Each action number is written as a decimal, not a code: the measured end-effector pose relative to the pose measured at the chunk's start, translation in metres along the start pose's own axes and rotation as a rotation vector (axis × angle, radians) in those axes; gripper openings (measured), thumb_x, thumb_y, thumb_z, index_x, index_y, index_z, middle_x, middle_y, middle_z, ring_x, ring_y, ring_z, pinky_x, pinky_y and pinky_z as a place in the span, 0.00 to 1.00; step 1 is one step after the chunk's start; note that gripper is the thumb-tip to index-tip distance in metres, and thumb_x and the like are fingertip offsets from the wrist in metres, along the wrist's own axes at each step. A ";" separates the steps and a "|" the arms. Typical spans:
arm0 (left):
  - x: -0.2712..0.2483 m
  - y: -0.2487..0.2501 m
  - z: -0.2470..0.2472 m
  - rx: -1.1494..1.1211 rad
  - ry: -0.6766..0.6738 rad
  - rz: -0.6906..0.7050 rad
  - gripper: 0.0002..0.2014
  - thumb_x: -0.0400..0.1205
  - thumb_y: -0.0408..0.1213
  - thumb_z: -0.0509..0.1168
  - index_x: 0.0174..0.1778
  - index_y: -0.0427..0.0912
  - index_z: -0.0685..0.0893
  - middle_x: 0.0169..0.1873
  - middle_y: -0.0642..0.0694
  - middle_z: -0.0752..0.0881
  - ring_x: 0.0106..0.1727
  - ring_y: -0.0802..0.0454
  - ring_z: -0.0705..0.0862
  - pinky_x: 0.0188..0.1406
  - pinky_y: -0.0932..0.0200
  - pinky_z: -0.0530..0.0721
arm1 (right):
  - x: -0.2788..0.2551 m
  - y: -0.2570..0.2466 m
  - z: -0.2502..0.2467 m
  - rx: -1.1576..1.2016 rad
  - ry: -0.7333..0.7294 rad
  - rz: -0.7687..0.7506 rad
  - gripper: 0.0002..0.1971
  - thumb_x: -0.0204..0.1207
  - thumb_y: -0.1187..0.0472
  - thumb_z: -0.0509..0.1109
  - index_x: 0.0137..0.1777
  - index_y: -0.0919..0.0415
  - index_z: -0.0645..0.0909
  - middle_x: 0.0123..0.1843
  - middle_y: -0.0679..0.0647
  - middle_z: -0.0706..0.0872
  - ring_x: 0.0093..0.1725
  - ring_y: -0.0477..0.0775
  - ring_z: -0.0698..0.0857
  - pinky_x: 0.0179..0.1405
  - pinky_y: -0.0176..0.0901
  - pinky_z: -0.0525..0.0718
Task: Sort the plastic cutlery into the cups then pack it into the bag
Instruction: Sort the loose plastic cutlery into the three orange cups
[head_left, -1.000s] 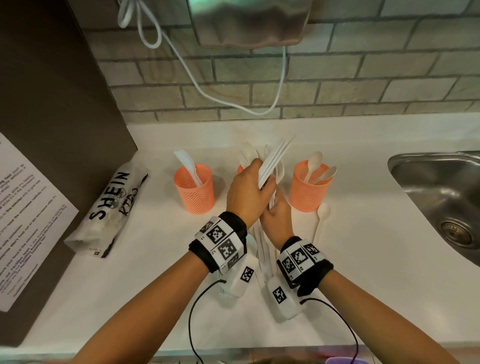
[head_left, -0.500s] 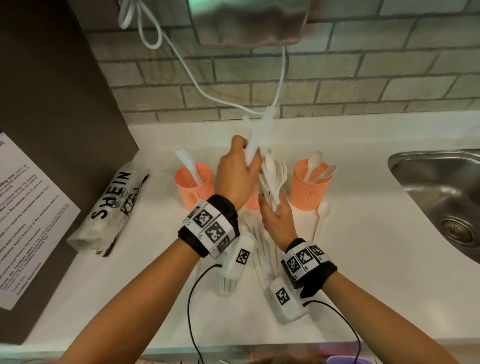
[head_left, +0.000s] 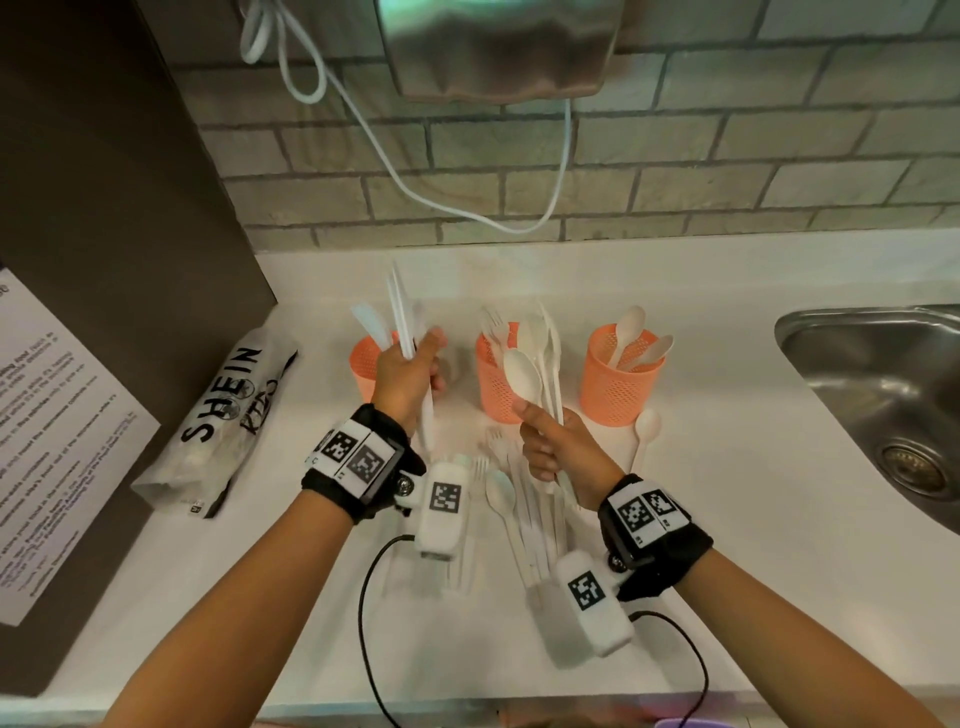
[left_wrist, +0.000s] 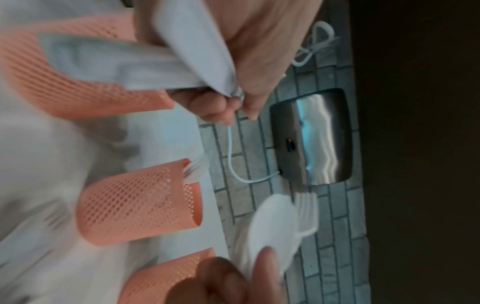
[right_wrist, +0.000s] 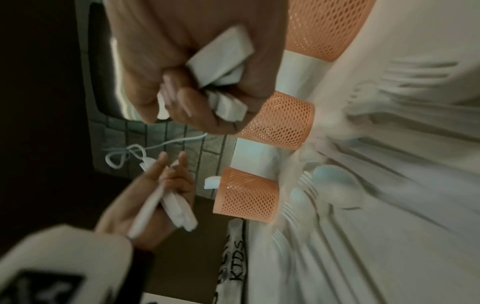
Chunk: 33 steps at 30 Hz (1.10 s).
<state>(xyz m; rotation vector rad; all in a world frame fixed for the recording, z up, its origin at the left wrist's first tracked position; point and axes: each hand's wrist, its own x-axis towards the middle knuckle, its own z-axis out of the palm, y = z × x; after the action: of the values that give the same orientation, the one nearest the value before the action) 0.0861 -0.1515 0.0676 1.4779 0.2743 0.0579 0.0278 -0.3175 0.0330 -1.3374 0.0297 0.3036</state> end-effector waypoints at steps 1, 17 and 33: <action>-0.002 -0.003 0.000 -0.018 -0.040 -0.027 0.08 0.83 0.37 0.62 0.40 0.40 0.80 0.16 0.53 0.74 0.13 0.61 0.73 0.14 0.69 0.72 | 0.000 -0.002 0.000 0.022 -0.028 0.024 0.17 0.81 0.56 0.63 0.30 0.55 0.64 0.16 0.44 0.61 0.15 0.42 0.60 0.15 0.32 0.61; -0.025 0.027 0.033 0.153 -0.364 0.137 0.03 0.79 0.37 0.67 0.42 0.44 0.86 0.10 0.56 0.70 0.13 0.59 0.63 0.15 0.67 0.61 | 0.004 -0.006 -0.016 0.303 -0.508 0.238 0.11 0.57 0.58 0.71 0.27 0.55 0.69 0.14 0.44 0.67 0.13 0.41 0.65 0.14 0.32 0.66; -0.012 0.029 0.034 0.181 -0.122 0.151 0.11 0.79 0.34 0.66 0.30 0.41 0.78 0.24 0.45 0.75 0.10 0.62 0.68 0.12 0.69 0.66 | 0.003 -0.002 -0.014 0.276 -0.387 0.235 0.08 0.60 0.53 0.69 0.30 0.55 0.74 0.17 0.45 0.66 0.13 0.41 0.63 0.11 0.30 0.63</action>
<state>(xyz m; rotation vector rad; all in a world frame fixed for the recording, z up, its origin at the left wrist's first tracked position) 0.0853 -0.1842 0.1004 1.6737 0.0697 0.0650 0.0336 -0.3305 0.0311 -0.9850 -0.0938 0.7278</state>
